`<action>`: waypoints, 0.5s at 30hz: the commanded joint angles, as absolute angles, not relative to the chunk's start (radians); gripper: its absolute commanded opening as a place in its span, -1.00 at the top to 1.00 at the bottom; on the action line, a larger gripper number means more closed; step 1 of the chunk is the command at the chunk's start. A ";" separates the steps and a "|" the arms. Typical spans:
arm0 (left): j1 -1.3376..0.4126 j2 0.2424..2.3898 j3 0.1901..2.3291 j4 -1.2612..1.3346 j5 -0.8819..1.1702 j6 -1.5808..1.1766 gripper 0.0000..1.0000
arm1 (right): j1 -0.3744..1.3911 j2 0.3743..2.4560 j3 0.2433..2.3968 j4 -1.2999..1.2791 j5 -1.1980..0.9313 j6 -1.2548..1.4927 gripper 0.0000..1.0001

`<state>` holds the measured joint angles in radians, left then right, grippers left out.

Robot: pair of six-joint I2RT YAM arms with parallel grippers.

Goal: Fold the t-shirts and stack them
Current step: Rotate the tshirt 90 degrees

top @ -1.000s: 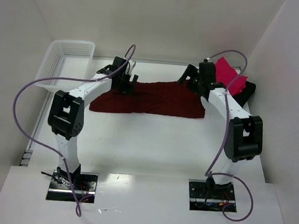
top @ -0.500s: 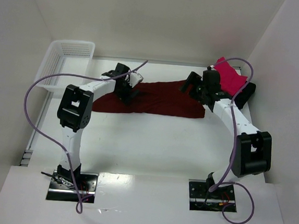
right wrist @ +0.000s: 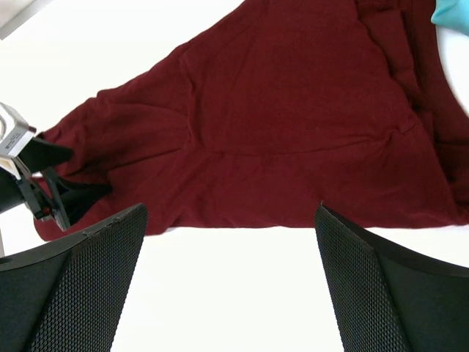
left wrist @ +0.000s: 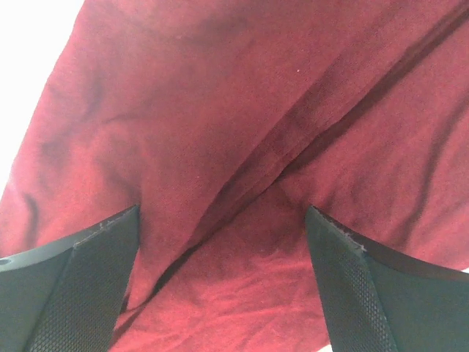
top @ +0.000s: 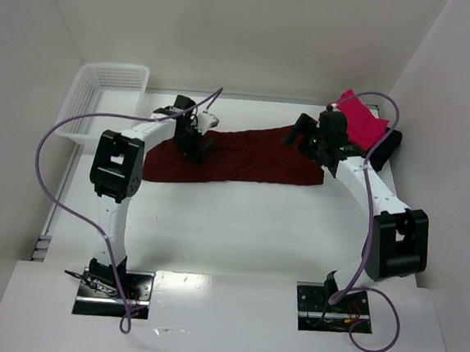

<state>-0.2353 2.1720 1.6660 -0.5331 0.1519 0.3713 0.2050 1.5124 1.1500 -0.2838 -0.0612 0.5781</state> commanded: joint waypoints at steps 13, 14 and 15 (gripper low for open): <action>-0.386 1.896 1.225 -0.631 0.281 -0.153 -1.00 | 0.206 1.573 1.091 -0.283 -0.095 0.588 -1.00; -0.400 1.875 1.210 -0.621 0.285 -0.182 -1.00 | 0.206 1.585 1.091 -0.287 -0.090 0.588 -1.00; -0.413 1.847 1.194 -0.615 0.290 -0.213 -1.00 | 0.206 1.596 1.091 -0.293 -0.081 0.588 -1.00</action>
